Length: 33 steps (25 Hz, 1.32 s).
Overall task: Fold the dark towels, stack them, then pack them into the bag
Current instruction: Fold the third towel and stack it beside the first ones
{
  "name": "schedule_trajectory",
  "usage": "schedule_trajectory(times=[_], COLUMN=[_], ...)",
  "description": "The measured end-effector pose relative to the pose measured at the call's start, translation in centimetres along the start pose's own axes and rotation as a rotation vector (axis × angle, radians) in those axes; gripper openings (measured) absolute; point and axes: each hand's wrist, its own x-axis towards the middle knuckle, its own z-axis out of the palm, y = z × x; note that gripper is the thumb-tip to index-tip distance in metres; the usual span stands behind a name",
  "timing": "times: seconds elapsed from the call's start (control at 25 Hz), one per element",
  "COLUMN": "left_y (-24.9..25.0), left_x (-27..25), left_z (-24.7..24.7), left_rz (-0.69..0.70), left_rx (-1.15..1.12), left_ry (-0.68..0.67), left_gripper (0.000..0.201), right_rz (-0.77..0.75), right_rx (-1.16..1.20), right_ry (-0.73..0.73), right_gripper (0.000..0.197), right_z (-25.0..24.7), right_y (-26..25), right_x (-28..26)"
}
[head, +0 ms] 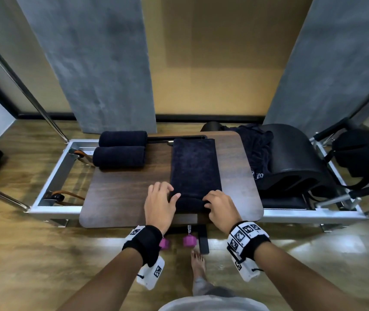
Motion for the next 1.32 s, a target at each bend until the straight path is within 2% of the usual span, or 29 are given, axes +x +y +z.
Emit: schedule_trajectory(times=[0.04,0.12,0.2,0.32,0.4,0.48,0.56,0.64,0.76,0.84,0.96,1.04,1.12,1.24,1.32], left_y=[0.2,0.5,0.6,0.5,0.8,1.0,1.2,1.4,1.7,1.7,1.5,1.3,1.1,1.1,1.2], left_x=[-0.1,-0.1,0.2,0.9,1.8,3.1,4.2,4.9,5.3,5.1,4.6,4.8,5.5,7.2,8.4], left_z=[0.1,0.2,0.4,0.6,0.8,1.2,1.5,1.9,2.0,1.7,0.7,0.2,-0.2,-0.1,0.2], left_rz=[0.15,0.382,0.466,0.38,0.291,0.223,0.195,0.186,0.209,0.247,0.289,0.33,0.338,0.305,0.286], left_rx=[0.038,0.143,0.253,0.286,0.25,0.248,0.307,0.363,0.413,0.418,0.366,0.378,0.407,0.38,0.372], left_ry=[0.041,0.006,-0.131,-0.253,-0.278,-0.302,-0.355,-0.403,-0.414,-0.354,-0.235,-0.29,-0.361,-0.38,-0.389], left_gripper=[0.018,0.023,0.031,0.023,0.019,0.018,0.02,0.025,0.024,0.023,0.036,0.048,0.05,0.037,0.03], right_rz=[0.037,0.111,0.168,0.214,0.186,0.048,-0.115,-0.177,-0.126,-0.101,-0.044,0.002,0.041,0.073,0.023], right_rx=[0.005,0.01,0.027,0.082,0.129,0.118,0.068,-0.037,-0.158,-0.17,-0.161,-0.133,-0.104,0.031,0.104], right_ry=[-0.045,-0.12,-0.154,-0.163,-0.075,0.127,0.197,0.094,-0.057,-0.082,-0.125,-0.168,-0.2,-0.161,-0.017], right_gripper=[0.027,0.027,0.026,0.029,0.029,0.023,0.024,0.033,0.037,0.034,0.04,0.044,0.042,0.036,0.023], right_z=[-0.4,-1.1,-1.6,-2.1,-2.5,-2.9,-2.8,-2.3,-1.3,-1.2,-1.7,-1.9,-2.1,-2.3,-2.4], right_y=[0.0,-0.1,-0.2,-0.6,-0.7,-1.0,-0.9,-0.6,0.0,0.1,0.1,0.3,0.2,0.6,1.2], right_x=[0.7,1.9,2.7,3.5,3.6,3.4,2.9,2.7,3.5,4.4,6.2,7.3,8.2,8.7,8.6])
